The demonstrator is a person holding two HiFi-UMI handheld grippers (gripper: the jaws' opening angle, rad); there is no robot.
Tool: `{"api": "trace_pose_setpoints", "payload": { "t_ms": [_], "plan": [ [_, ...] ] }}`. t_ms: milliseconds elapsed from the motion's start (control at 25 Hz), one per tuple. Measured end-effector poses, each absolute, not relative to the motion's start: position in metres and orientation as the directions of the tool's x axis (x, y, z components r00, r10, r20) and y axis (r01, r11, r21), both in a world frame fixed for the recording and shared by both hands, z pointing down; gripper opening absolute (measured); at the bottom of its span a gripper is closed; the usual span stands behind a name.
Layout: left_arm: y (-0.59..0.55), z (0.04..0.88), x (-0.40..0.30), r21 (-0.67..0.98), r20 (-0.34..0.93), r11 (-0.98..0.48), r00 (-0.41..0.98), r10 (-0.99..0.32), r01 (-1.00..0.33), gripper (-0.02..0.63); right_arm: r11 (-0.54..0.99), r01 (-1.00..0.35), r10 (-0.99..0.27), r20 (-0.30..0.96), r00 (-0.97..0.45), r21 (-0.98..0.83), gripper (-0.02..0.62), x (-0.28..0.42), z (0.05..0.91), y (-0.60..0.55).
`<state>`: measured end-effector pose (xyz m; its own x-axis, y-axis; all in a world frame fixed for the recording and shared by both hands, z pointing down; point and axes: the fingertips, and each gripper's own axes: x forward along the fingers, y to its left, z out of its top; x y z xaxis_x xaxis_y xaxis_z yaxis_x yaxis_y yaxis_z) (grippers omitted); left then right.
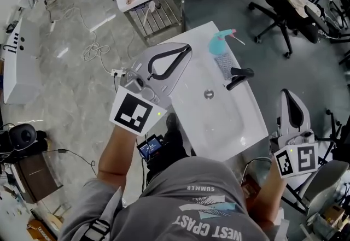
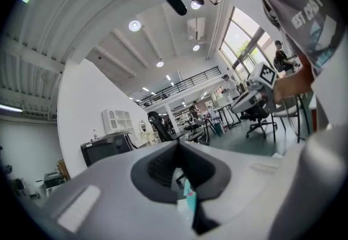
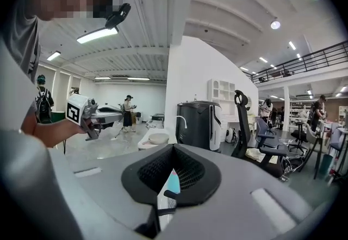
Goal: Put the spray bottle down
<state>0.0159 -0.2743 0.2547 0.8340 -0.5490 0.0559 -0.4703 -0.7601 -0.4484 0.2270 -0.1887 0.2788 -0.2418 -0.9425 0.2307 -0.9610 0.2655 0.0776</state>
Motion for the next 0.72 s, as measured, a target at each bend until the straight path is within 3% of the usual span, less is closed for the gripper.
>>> {"api": "trace_pose_setpoints", "payload": {
  "t_ms": [720],
  "plan": [
    [-0.199, 0.253, -0.001, -0.415, 0.094, -0.763, 0.81, -0.578, -0.496, 0.003, 0.321, -0.944, -0.928, 0.226, -0.296, 0.082, -0.002, 0.225, 0.262, -0.142]
  ]
}}
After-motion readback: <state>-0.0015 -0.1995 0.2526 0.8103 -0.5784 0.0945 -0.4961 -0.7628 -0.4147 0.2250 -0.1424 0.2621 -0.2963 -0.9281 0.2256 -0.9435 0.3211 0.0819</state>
